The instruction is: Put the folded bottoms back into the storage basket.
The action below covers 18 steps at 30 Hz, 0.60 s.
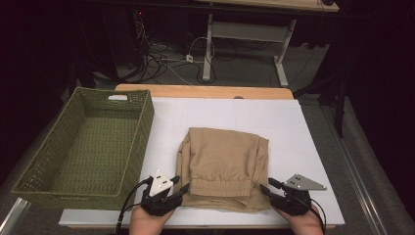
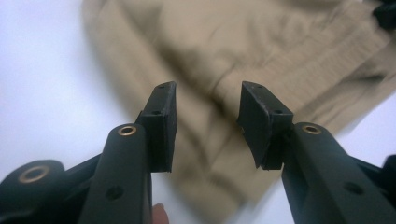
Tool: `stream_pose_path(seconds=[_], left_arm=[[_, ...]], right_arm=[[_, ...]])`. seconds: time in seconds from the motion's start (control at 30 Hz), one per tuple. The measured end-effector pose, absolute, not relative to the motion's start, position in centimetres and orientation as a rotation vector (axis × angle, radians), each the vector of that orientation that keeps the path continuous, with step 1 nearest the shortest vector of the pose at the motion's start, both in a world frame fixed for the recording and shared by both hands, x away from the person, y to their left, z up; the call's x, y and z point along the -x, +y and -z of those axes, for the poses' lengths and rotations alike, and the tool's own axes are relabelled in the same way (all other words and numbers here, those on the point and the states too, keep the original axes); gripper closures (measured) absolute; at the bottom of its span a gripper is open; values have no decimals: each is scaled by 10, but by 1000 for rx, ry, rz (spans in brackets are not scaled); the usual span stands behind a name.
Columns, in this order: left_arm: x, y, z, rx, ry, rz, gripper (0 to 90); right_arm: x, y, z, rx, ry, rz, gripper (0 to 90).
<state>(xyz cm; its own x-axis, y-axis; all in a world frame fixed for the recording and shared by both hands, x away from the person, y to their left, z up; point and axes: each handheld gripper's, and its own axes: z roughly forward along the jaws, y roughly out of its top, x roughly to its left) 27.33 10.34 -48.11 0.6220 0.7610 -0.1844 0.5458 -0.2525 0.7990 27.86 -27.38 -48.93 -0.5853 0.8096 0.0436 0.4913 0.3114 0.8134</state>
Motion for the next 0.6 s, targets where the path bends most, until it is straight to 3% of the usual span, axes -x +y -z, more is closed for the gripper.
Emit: stream_pose_path(seconds=[0.17,0.23,0.33,0.6], left_arm=[[-296,85,495,-2003,1081,-237,492],[-295,84,501,-2012,1077,-229,635],[-294,87,498,-1993,1078,-217,740],[-262,103,475,-1981,1016,-211,770]], right_arm=[[-289,-274,493,-1201,2190,-1154,719],[-296,-276,503,-1245,2233,-1091,801],[-296,-277,504,-1241,2253,-1082,900],[-279,-271,493,-1169,2270,-1123,900]])
